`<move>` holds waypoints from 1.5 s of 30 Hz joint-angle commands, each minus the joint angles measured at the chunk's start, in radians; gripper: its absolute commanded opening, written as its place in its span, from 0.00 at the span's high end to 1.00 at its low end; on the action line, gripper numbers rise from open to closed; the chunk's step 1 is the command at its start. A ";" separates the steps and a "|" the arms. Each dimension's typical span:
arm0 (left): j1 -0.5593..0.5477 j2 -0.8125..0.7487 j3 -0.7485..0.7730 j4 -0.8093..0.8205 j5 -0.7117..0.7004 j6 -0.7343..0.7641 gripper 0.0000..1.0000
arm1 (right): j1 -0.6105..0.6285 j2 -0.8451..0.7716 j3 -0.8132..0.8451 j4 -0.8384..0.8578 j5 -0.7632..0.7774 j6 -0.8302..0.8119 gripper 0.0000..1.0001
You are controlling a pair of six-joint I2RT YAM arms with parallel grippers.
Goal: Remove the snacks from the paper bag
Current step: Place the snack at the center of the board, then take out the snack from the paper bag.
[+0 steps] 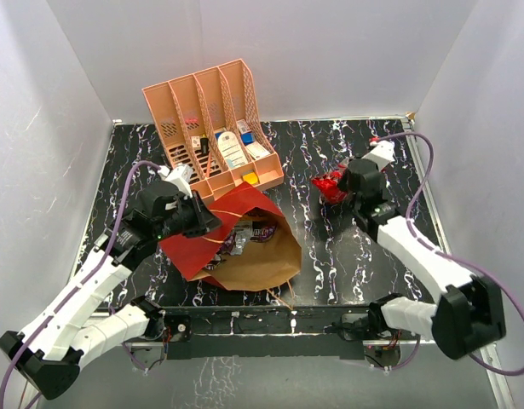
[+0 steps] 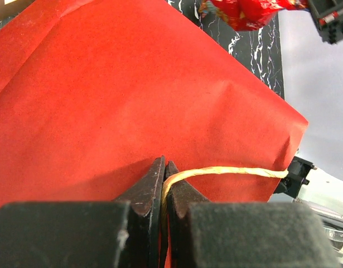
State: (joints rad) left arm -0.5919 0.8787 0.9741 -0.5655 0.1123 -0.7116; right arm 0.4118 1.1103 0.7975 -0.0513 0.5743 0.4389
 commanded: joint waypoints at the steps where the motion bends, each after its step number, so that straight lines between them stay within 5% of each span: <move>1: 0.004 0.011 0.041 -0.022 0.001 -0.004 1.00 | -0.192 0.087 0.152 0.067 -0.420 0.262 0.93; 5: 0.004 0.015 0.037 -0.009 0.012 -0.006 1.00 | -0.331 0.112 0.113 0.061 -0.567 0.349 0.93; 18: 0.003 0.016 -0.008 0.039 0.049 0.005 1.00 | -0.470 -0.124 -0.426 -0.072 -0.532 0.400 0.84; 31: 0.004 -0.015 -0.018 0.037 0.054 0.001 1.00 | -0.473 -0.178 -0.248 -0.314 -0.459 0.347 0.23; 39: 0.004 -0.020 -0.020 0.037 0.059 0.000 1.00 | -0.473 -0.161 -0.164 -0.347 -0.567 0.338 0.05; 45: 0.004 -0.020 -0.023 0.047 0.068 -0.006 1.00 | -0.473 -0.159 -0.293 -0.215 -0.642 0.395 0.05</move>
State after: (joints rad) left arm -0.5919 0.8753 0.9596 -0.5236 0.1684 -0.7181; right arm -0.0601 0.9497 0.5652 -0.3798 0.0059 0.7963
